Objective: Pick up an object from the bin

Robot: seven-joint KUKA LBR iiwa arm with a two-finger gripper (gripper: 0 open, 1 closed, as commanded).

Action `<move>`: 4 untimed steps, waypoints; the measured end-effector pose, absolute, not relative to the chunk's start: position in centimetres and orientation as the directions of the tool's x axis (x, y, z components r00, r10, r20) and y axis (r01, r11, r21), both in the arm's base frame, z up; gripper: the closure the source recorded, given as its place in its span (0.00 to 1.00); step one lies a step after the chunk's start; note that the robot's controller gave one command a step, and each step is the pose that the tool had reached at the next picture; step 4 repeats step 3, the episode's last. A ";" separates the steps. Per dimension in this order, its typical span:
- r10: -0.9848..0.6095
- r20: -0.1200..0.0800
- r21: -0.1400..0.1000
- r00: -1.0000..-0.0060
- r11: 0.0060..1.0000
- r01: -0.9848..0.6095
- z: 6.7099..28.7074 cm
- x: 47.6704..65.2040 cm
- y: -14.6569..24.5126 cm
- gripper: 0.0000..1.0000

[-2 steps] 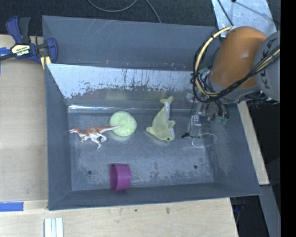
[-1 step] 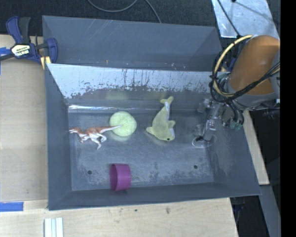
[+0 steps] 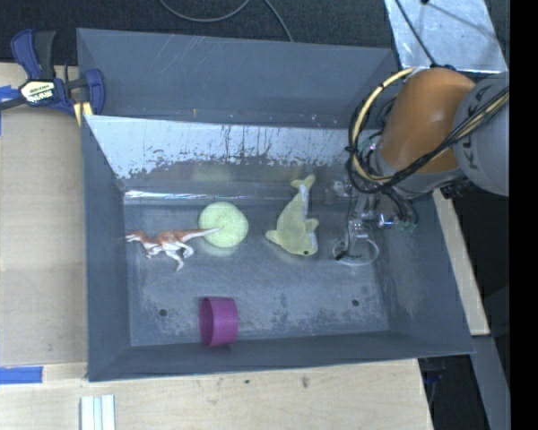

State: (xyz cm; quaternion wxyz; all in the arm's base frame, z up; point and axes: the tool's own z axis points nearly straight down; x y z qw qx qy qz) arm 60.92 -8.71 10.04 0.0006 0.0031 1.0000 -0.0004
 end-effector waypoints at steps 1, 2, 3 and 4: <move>0.047 -0.002 -0.001 -0.999 0.999 0.047 7.3 62.2 -3.3 1.00; 0.047 -0.002 -0.001 -0.999 0.999 0.047 7.3 62.2 -3.3 1.00; 0.047 -0.003 -0.001 -0.999 0.999 0.047 7.6 62.1 -3.3 1.00; 0.047 -0.003 -0.001 -0.999 0.999 0.047 7.6 62.1 -3.3 1.00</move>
Offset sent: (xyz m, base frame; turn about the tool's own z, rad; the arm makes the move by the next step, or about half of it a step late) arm 0.0000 0.0000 0.0000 0.0000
